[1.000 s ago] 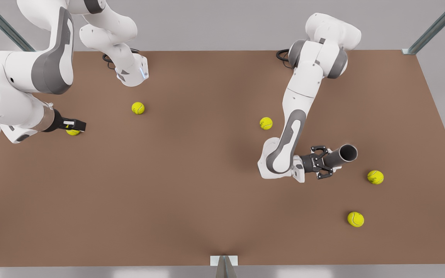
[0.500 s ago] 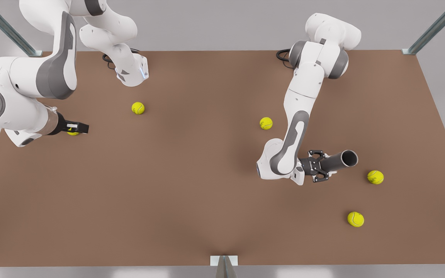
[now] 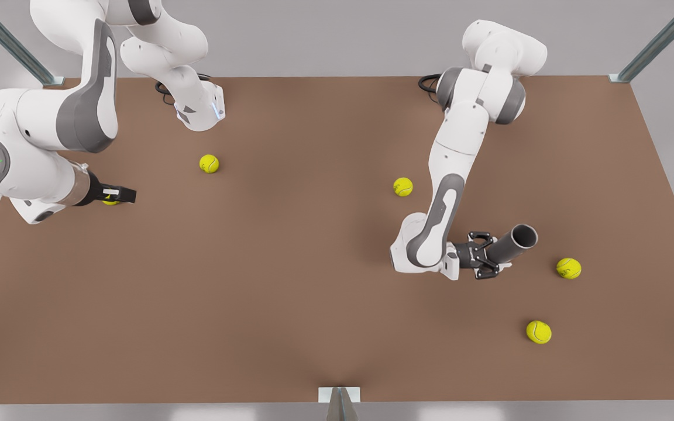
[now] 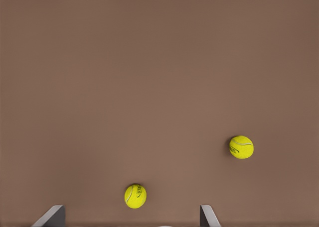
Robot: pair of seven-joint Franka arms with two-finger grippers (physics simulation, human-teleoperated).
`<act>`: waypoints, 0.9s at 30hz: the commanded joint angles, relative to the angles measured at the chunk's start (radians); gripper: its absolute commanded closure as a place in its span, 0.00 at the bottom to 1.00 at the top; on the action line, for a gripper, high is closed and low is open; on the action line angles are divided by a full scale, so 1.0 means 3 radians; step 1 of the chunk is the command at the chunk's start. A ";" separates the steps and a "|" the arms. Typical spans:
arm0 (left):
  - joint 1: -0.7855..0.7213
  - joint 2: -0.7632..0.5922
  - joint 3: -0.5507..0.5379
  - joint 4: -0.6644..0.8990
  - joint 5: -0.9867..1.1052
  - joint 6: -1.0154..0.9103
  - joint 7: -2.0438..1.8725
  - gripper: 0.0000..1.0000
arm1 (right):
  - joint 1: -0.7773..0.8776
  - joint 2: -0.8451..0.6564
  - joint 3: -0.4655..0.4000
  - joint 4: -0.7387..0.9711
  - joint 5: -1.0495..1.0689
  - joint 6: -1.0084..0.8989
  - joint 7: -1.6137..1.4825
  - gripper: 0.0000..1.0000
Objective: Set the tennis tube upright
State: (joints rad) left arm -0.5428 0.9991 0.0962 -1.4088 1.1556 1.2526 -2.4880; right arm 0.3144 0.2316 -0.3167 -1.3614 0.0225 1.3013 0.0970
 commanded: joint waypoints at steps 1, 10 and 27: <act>0.0004 0.0024 0.0001 0.0007 0.0034 0.0013 -0.0450 0.33 | 0.0000 0.0000 -0.0003 0.0003 0.0002 -0.0001 0.0014 0.00; 0.0025 0.0136 0.0001 0.0028 0.0044 -0.0003 -0.0425 0.24 | 0.0000 0.0000 -0.0003 0.0003 0.0002 -0.0001 0.0014 0.00; -0.0026 0.0208 -0.0029 0.0283 0.0034 -0.0258 -0.0225 0.00 | -0.0025 0.0000 -0.0003 0.0003 0.0007 -0.0001 -0.0016 0.00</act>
State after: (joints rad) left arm -0.5511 1.0571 0.0873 -1.3373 1.1678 1.2087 -2.5772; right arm 0.3068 0.2328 -0.3167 -1.3611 0.0237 1.3011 0.0962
